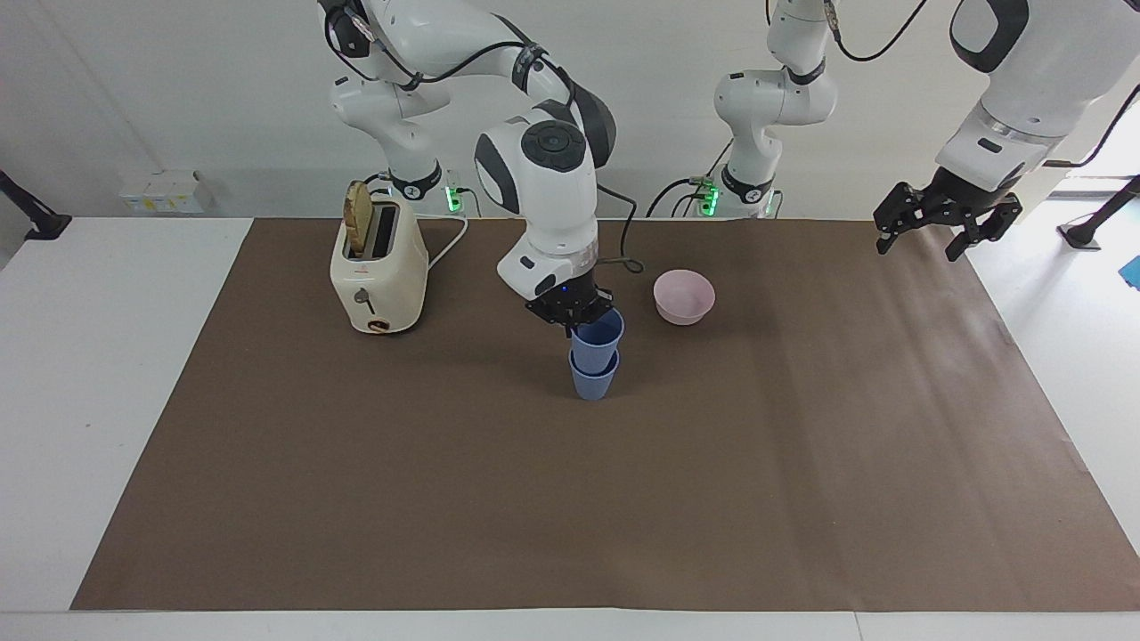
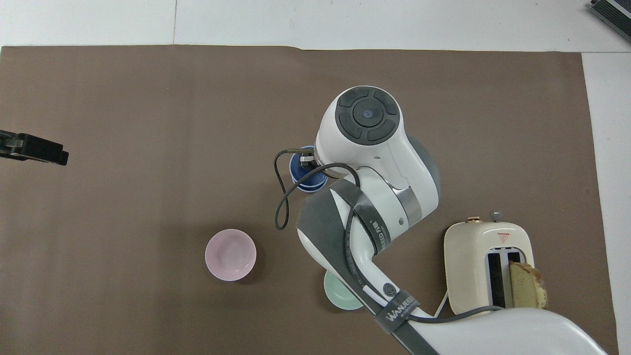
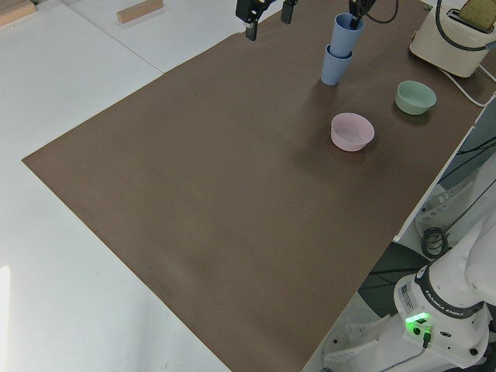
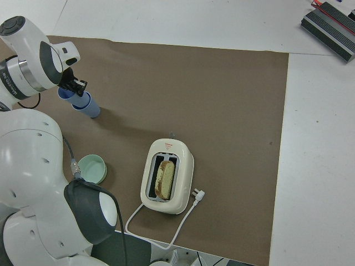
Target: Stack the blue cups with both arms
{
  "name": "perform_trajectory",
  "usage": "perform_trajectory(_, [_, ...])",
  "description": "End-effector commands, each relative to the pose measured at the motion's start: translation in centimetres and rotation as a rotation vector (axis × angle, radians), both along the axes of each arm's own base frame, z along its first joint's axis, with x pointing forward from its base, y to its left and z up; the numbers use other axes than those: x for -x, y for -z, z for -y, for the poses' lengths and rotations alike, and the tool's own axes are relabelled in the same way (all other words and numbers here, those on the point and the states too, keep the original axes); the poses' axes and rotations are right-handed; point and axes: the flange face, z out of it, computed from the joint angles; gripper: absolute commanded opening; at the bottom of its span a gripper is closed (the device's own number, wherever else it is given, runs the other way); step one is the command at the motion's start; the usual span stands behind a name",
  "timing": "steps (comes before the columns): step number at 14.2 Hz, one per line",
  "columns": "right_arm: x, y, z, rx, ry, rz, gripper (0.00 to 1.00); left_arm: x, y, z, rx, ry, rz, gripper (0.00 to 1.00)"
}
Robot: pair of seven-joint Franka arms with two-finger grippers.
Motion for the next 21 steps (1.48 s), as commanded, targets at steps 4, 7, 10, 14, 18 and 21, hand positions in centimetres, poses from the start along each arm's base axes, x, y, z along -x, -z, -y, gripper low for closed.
perform_trajectory(4, [0.2, 4.2, -0.9, -0.030, 0.001, -0.001, 0.00, 0.7, -0.1, -0.3, 0.009, 0.003, -0.004, 1.00])
perform_trajectory(7, [0.4, 4.3, -0.9, -0.024, 0.018, -0.016, 1.00, 0.7, -0.1, -0.3, 0.009, 0.003, -0.004, 1.00])
perform_trajectory(10, [0.4, 3.9, -1.0, -0.025, 0.019, -0.013, 1.00, 0.7, -0.1, -0.3, 0.009, 0.003, -0.004, 1.00])
perform_trajectory(14, [-0.1, -1.1, 3.9, 0.012, 0.062, -0.021, 1.00, 0.7, -0.1, -0.3, 0.009, 0.003, -0.004, 1.00])
perform_trajectory(18, [-0.6, -7.1, 11.9, 0.059, 0.013, -0.059, 1.00, 0.7, -0.1, -0.3, 0.009, 0.003, -0.004, 1.00])
perform_trajectory(21, [0.0, -13.0, 19.0, 0.060, 0.039, -0.025, 1.00, 0.7, -0.1, -0.3, 0.009, 0.003, -0.004, 1.00])
